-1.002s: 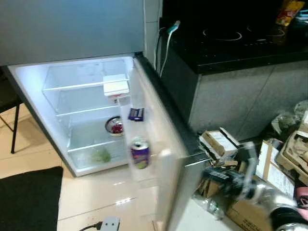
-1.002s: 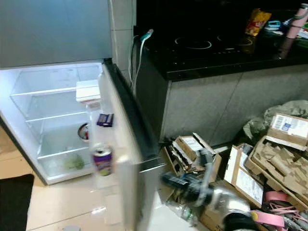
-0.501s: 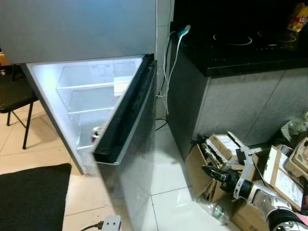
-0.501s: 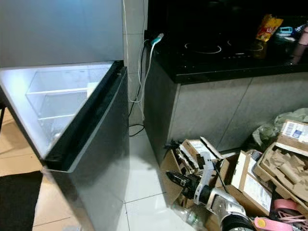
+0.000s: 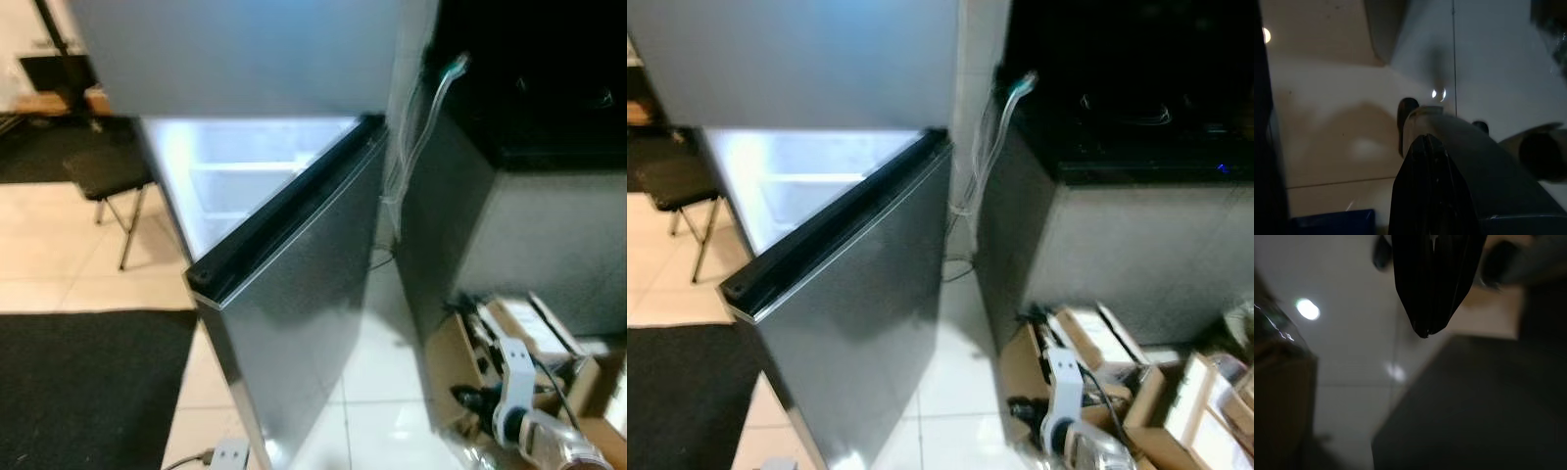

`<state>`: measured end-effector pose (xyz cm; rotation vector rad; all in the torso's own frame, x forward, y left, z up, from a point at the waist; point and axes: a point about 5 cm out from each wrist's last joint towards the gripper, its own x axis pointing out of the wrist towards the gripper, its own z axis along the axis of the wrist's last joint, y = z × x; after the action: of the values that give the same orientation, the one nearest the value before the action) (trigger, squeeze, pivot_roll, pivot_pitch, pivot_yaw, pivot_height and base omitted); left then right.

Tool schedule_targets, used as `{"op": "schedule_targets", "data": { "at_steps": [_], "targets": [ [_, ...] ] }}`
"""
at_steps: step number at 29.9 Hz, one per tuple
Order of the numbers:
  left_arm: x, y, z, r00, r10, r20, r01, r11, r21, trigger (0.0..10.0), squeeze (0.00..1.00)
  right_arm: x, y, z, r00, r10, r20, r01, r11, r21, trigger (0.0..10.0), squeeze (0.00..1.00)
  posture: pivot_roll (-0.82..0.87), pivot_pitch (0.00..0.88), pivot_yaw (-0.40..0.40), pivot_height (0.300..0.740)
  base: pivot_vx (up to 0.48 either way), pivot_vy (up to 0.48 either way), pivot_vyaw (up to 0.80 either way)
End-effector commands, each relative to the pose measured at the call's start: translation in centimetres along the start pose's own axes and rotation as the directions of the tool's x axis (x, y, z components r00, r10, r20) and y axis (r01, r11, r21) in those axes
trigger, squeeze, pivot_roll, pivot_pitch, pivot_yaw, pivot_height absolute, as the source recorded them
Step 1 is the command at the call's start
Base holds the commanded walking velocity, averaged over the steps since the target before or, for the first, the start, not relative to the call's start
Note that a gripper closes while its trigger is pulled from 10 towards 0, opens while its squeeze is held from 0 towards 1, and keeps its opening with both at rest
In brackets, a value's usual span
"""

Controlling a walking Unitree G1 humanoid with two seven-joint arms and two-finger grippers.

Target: Restocking fridge

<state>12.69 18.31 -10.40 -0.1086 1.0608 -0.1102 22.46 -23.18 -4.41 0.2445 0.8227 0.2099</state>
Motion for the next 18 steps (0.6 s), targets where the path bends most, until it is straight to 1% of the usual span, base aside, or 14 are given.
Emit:
{"op": "schedule_targets", "data": {
  "at_steps": [1,5,6,7,8,10,18],
  "targets": [
    [-0.2,-0.1,-1.1,0.999,-0.002,-0.042,0.002,1.0,-0.008,10.0,0.0,-0.5,-0.7,-1.7,0.997,-0.058,-0.058,0.057,0.998,-0.012,10.0,0.0,-0.01,0.0,-0.066,0.74,0.0,0.0,0.75],
    [-0.2,-0.1,-1.1,0.999,-0.002,-0.043,0.001,1.0,-0.008,10.0,0.0,-1.6,-1.6,-4.8,0.978,-0.148,-0.144,0.148,0.989,-0.009,10.0,0.0,-0.02,0.0,-0.063,0.74,0.0,0.0,0.75],
    [-0.2,-0.1,-1.1,0.999,-0.002,-0.043,0.001,1.0,-0.008,10.0,0.0,-1.6,-1.6,-4.8,0.978,-0.148,-0.144,0.148,0.989,-0.009,10.0,0.0,-0.02,0.0,-0.063,0.74,0.0,0.0,0.75],
    [-0.2,-0.1,-1.1,0.999,-0.002,-0.044,0.002,1.0,-0.008,10.0,0.0,-2.0,-1.8,-5.9,0.971,-0.167,-0.172,0.168,0.986,-0.009,10.0,0.0,-0.02,0.0,-0.061,0.74,0.0,0.0,0.75],
    [-0.1,-0.2,-1.1,0.999,-0.003,-0.044,0.002,1.0,-0.008,10.0,0.0,-2.2,-1.9,-6.3,0.967,-0.176,-0.184,0.177,0.984,-0.01,10.0,0.0,-0.02,0.0,-0.061,0.74,0.0,0.0,0.75],
    [-0.1,-0.2,-1.1,0.999,-0.004,-0.043,0.004,1.0,-0.008,10.0,0.0,-2.5,-2.1,-7.1,0.959,-0.193,-0.208,0.194,0.981,-0.016,10.0,0.0,-0.03,0.0,-0.061,0.74,0.0,0.0,0.75],
    [-0.1,-0.3,-1.0,0.999,-0.008,-0.041,0.008,1.0,-0.01,10.0,0.0,-3.0,-2.0,-8.7,0.943,-0.207,-0.26,0.203,0.978,-0.043,10.0,0.0,-0.03,0.0,-0.062,0.74,0.0,0.0,0.75]
  ]
}}
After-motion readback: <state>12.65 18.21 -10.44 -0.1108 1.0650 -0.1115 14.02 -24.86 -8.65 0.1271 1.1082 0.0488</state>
